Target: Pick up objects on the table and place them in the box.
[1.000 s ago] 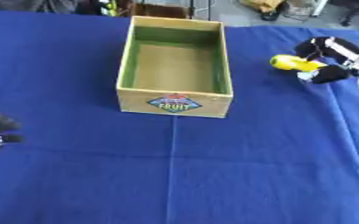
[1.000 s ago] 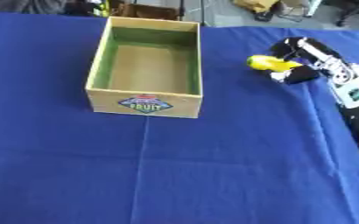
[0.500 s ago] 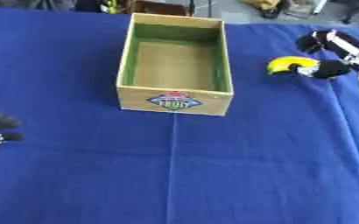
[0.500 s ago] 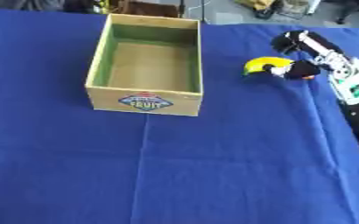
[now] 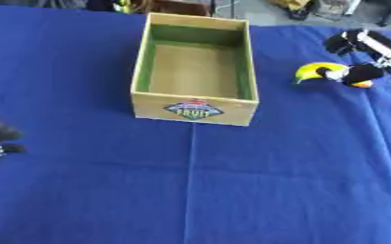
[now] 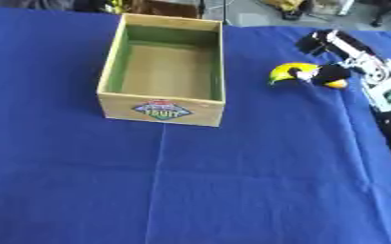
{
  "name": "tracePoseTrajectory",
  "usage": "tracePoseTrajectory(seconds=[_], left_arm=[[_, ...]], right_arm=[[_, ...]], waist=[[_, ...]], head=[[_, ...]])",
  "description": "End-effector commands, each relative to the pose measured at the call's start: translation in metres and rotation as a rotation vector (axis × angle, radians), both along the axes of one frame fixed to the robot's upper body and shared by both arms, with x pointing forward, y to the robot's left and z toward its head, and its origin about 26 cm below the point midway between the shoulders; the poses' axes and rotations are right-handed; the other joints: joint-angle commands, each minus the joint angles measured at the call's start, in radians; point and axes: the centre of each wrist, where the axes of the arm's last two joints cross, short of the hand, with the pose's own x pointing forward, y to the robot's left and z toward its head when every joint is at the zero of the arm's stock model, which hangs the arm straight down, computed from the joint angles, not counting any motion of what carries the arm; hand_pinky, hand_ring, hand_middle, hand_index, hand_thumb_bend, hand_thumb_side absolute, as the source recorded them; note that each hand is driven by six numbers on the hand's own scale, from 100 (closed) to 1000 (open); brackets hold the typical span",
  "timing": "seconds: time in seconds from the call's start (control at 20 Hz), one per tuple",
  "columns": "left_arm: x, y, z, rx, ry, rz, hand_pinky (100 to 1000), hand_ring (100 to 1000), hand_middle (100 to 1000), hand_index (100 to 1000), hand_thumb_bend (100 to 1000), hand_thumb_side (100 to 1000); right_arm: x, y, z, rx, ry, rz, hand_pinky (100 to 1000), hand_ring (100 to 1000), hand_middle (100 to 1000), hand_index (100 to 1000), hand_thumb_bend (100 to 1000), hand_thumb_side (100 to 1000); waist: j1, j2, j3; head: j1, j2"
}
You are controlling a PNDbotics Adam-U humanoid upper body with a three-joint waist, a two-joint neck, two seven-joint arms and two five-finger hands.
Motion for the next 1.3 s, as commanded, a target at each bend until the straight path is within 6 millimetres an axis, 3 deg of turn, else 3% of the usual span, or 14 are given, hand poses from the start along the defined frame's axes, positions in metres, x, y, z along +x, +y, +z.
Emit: tracePoseTrajectory(seconds=[0.05,1.3], left_arm=[[0.001,0.001,0.009,0.009,-0.034,-0.001,653,712,622,705,244,1000],[0.001,0.000,0.011,0.012,-0.041,-0.001,654,710,620,705,244,1000]], right_arm=[[-0.007,-0.015,0.019,-0.047,-0.024,-0.036,773,770,688,774,399,201],[-0.011,-0.022,0.005,-0.094,0.026,-0.080,772,748,670,765,378,197]], waist=[[0.003,-0.015,0.001],[-0.003,0.002,0.009]], head=[[0.003,-0.004],[0.004,-0.009]])
